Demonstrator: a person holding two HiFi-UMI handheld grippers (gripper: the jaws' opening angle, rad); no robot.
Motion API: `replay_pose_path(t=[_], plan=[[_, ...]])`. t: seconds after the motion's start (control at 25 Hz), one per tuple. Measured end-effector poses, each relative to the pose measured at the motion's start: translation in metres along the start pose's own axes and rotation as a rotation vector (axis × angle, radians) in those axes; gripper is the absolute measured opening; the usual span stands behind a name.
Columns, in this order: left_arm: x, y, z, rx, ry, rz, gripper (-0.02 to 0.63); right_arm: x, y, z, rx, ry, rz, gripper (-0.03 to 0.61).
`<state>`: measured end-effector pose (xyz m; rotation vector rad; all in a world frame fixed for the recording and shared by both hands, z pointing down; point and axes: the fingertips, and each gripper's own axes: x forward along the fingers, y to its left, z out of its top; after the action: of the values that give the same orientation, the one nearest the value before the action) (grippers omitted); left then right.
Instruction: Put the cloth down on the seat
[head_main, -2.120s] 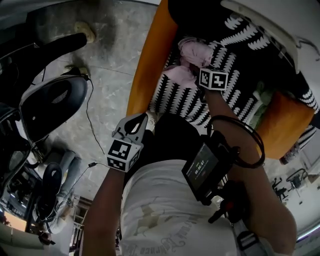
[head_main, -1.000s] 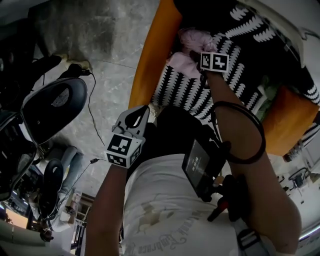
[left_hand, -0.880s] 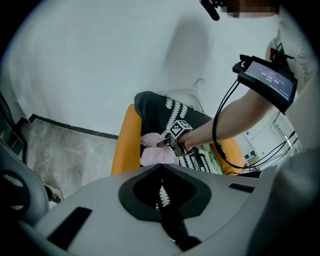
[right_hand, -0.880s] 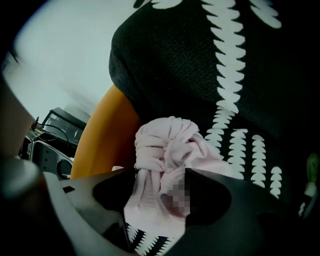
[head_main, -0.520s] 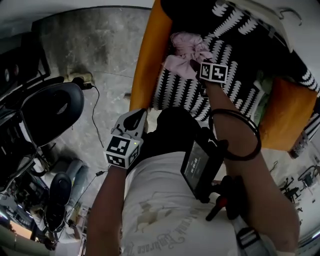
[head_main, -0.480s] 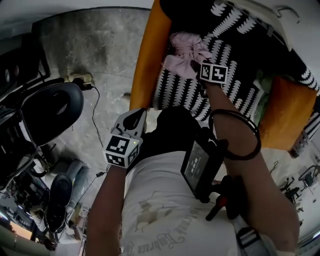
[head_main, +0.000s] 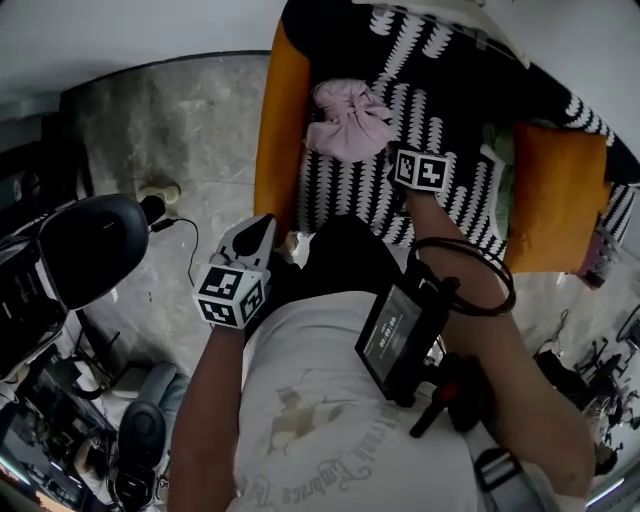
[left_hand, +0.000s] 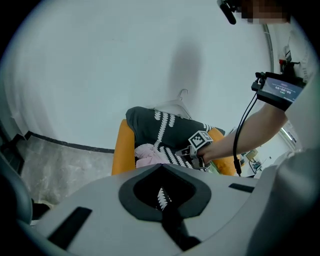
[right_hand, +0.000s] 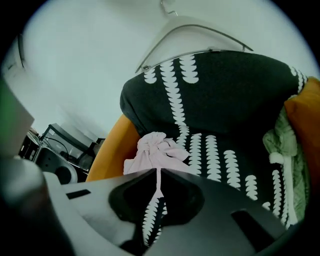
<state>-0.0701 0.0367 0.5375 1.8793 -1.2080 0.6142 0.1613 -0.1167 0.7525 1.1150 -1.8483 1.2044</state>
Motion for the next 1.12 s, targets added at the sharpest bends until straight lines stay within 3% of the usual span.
replay_pose_path(t=[0.32, 0.64, 0.84, 1.12], plan=[[-0.025, 0.001, -0.019, -0.007, -0.051, -0.033, 0.012, -0.065, 0.042, -0.005, -0.069, -0.119, 0.086, 0.02], [-0.091, 0.013, -0.013, 0.019, -0.147, -0.087, 0.012, -0.156, 0.129, -0.015, -0.155, -0.243, 0.164, 0.017], [-0.073, 0.032, -0.007, 0.044, -0.172, -0.126, 0.011, -0.164, 0.139, -0.015, -0.143, -0.313, 0.188, 0.015], [-0.11, 0.034, -0.013, 0.105, -0.181, -0.198, 0.011, -0.239, 0.186, -0.017, -0.13, -0.457, 0.2, 0.015]])
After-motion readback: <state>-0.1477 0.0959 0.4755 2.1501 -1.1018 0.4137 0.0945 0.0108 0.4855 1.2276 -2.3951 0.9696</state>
